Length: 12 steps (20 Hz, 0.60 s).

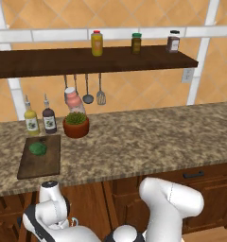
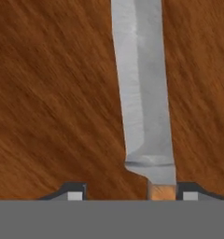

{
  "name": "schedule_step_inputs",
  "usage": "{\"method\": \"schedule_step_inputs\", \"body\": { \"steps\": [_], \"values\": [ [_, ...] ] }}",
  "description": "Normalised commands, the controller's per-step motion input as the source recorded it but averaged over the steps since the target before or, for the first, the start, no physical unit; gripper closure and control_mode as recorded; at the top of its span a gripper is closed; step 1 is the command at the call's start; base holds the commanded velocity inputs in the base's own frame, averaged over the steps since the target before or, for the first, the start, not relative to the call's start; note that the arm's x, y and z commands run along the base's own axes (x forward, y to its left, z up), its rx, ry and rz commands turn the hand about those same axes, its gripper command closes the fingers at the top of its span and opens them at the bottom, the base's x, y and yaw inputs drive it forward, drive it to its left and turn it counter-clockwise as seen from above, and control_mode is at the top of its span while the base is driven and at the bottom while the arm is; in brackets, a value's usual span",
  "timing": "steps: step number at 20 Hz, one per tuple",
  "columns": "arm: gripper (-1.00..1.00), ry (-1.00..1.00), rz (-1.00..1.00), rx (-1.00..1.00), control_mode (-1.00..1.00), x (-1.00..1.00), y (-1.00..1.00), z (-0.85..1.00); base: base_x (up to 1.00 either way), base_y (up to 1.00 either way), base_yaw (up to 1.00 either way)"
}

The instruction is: Place the appropriate cutting tool for cutting the broccoli skin on the cutting board.

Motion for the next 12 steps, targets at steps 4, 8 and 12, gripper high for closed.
{"method": "schedule_step_inputs", "body": {
  "steps": [4, 8, 12],
  "values": [
    [1.0, -0.01, 0.0, -0.02, -1.0, -0.2, 0.23, -0.6, 0.0, 0.0, 0.0],
    [1.0, -0.08, 0.0, 0.0, -1.0, -0.23, 0.0, -0.27, 0.0, 0.0, 0.0],
    [1.0, -0.1, 0.0, 0.02, -1.0, -0.27, -0.02, 0.05, 0.0, 0.0, 0.0]
  ]
}}
